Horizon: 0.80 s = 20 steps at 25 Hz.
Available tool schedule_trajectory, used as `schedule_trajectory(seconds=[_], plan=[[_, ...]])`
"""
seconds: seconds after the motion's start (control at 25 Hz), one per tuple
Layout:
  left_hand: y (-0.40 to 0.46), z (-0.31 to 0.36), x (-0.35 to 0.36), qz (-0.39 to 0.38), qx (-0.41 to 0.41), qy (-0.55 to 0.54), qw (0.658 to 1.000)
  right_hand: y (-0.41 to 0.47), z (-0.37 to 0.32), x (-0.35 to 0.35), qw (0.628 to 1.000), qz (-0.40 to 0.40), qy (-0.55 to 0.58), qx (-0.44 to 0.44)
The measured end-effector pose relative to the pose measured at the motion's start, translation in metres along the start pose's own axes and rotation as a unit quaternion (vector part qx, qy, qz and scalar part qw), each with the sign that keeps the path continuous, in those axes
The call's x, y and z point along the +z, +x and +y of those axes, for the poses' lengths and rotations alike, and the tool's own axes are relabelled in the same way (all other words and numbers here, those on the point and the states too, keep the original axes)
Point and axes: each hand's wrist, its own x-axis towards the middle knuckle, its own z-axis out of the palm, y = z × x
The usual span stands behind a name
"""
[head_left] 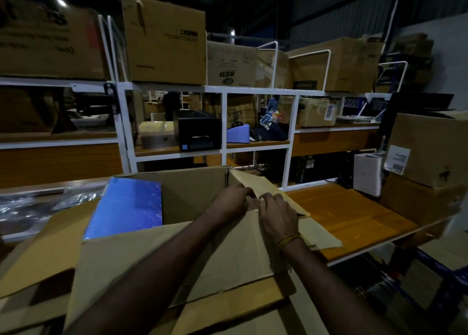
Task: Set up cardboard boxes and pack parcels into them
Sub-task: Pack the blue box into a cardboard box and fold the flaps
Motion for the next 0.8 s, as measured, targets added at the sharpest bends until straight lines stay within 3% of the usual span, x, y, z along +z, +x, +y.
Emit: schedule_trajectory(seconds=[0.12, 0.36, 0.6, 0.8], plan=[[-0.038, -0.007, -0.005, 0.073, -0.047, -0.003, 0.996, -0.014, -0.017, 0.004, 0.997, 0.013, 0.017, -0.079], [-0.121, -0.038, -0.025, 0.204, -0.135, 0.031, 0.969, -0.041, -0.073, 0.009, 0.984, -0.041, 0.043, -0.171], [-0.193, -0.075, -0.050, 0.221, -0.258, 0.118, 0.933, -0.040, -0.151, 0.012, 0.964, -0.175, 0.094, -0.177], [-0.220, -0.092, -0.068, 0.211, -0.265, 0.137, 0.931, -0.026, -0.199, 0.025, 0.923, -0.322, 0.129, -0.168]])
